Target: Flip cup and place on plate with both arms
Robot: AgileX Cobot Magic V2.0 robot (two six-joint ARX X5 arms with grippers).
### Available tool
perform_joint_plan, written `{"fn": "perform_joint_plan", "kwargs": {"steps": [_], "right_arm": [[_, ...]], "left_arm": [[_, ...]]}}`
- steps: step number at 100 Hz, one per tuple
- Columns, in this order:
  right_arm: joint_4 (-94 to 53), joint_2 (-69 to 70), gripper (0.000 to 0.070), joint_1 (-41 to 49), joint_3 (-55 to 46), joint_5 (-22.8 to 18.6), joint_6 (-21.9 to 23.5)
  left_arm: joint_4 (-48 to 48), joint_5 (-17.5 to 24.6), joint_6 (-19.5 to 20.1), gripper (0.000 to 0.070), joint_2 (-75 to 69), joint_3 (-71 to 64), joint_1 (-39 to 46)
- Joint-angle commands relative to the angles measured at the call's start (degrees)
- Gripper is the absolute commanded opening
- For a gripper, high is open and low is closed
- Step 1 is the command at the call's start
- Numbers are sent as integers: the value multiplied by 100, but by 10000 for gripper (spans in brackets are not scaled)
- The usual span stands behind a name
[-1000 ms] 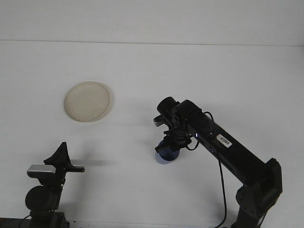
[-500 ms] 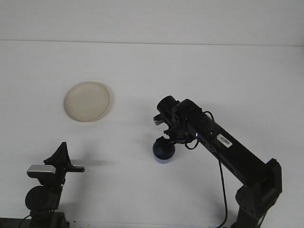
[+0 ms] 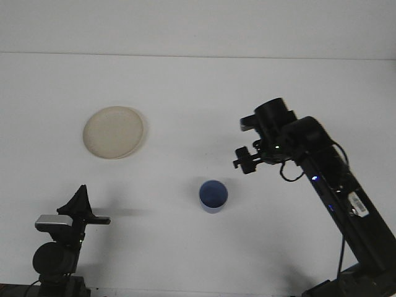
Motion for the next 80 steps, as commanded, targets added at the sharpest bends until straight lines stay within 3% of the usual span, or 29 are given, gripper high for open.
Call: {"fn": "perform_joint_plan", "kwargs": {"steps": [1, 28, 47, 80], "right_arm": [[-175, -175, 460, -321, 131, 138, -144], [553, -1491, 460, -1775, -490, 350, -223], [2302, -3082, 460, -2286, -2409, 219, -391], [5246, -5580, 460, -2315, -5692, 120, -337]], "left_arm": [[57, -28, 85, 14, -11, -103, 7], [57, -28, 85, 15, -11, -103, 7], [57, -28, 85, 15, -11, -103, 7], [55, -28, 85, 14, -11, -103, 7]]}}
